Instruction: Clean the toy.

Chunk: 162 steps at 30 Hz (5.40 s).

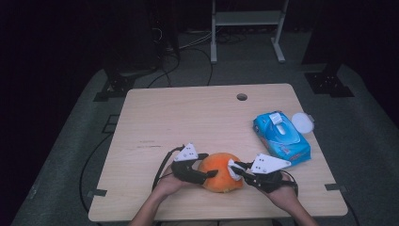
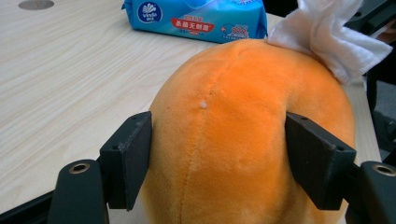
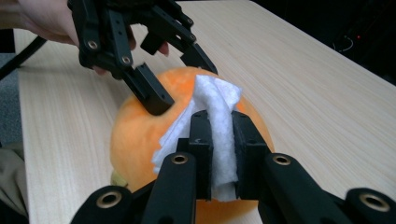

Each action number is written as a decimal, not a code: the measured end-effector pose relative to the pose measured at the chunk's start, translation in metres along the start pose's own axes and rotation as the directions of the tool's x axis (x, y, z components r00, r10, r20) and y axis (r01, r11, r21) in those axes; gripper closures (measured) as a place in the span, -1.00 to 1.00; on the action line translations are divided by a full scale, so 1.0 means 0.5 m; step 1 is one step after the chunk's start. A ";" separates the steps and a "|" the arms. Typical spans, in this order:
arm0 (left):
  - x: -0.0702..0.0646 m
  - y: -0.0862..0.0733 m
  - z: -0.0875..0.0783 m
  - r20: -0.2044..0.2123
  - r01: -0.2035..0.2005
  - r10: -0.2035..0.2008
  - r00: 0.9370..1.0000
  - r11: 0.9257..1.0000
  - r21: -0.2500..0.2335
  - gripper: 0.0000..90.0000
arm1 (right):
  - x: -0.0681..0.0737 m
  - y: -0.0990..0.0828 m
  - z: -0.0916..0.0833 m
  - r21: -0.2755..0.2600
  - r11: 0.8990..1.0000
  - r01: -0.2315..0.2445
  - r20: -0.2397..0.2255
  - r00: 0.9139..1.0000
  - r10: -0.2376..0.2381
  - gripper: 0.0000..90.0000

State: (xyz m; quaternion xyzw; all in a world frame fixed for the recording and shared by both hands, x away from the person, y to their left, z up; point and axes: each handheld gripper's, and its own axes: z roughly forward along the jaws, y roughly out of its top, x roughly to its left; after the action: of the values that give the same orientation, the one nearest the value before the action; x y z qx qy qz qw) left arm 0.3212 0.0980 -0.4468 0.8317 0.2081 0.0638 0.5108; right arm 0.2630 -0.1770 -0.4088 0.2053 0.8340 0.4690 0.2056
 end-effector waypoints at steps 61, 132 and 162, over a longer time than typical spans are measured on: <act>-0.030 0.012 0.008 0.012 -0.109 0.109 0.994 0.994 0.017 -0.47 | 0.043 0.020 0.046 -0.032 0.998 0.062 0.017 0.998 -0.062 0.76; -0.072 0.044 0.026 0.030 -0.206 0.206 0.978 0.978 0.018 -0.62 | -0.009 -0.005 0.011 -0.035 0.998 -0.045 0.015 0.999 0.045 0.75; -0.008 0.008 -0.008 0.058 -0.094 0.092 0.994 0.995 0.029 -0.41 | -0.019 -0.035 -0.001 -0.006 0.997 -0.082 0.007 0.997 0.082 0.75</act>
State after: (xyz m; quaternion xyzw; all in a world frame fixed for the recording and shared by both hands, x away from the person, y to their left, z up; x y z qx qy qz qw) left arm 0.3175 0.0982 -0.4410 0.8500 0.1557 0.0606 0.4995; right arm 0.2681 -0.1908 -0.4224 0.2406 0.8228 0.4787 0.1898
